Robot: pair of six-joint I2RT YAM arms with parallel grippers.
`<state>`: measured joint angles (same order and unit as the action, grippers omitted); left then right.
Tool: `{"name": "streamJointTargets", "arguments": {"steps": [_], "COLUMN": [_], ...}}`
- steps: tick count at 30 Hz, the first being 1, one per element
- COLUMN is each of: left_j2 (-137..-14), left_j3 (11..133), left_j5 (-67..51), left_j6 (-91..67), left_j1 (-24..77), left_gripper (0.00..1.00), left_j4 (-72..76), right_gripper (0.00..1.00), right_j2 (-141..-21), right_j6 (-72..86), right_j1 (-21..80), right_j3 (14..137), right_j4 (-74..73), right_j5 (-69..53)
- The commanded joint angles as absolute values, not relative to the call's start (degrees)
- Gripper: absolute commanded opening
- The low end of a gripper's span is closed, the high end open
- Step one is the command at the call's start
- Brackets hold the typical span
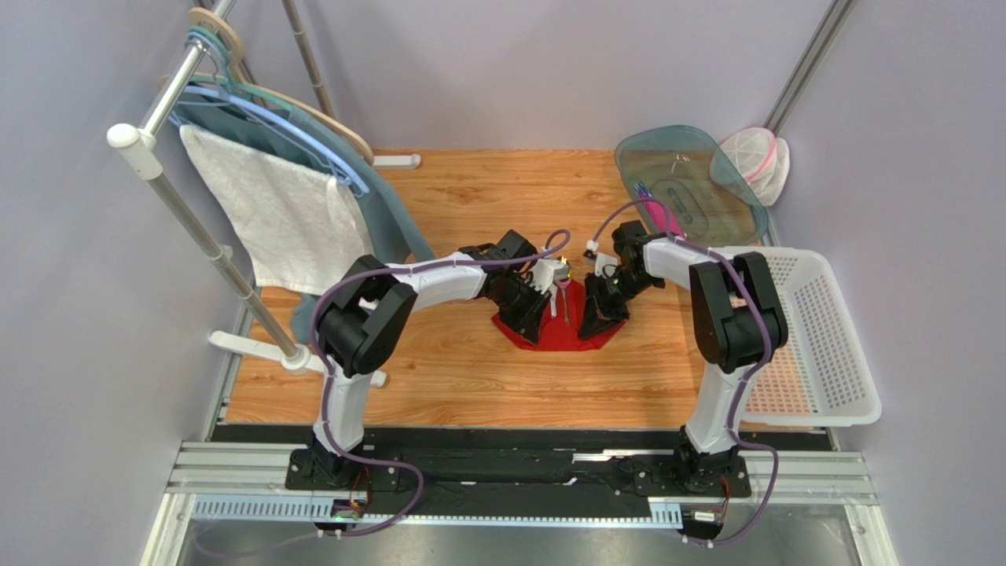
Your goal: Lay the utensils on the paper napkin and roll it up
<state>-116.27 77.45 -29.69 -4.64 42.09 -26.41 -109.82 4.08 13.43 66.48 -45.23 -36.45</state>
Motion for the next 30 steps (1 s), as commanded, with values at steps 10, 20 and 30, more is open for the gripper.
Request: {"name": "streamJointTargets", "arguments": {"steps": [10,20,30], "left_j2": [-117.69,-117.77,-117.77], "left_j3": [78.84,78.58,77.87], "left_j5": [-28.30,-27.69,-27.69], "left_j6": [-5.36,-5.01,-5.18], "left_j1": [41.75,41.66,41.40], "left_gripper": [0.15,0.15,0.14], "left_j4": [-27.86,-28.21,-27.86], "right_gripper": [0.10,0.07,0.07], "right_j2": [-103.27,-107.31,-107.58], "right_j6": [3.25,0.26,-2.37], "right_j1": [15.20,14.41,12.13], "right_j3": [66.36,63.55,62.76], "right_j4": [-47.37,-45.97,-46.76], "right_j5": [-39.55,-34.64,-31.47]}}
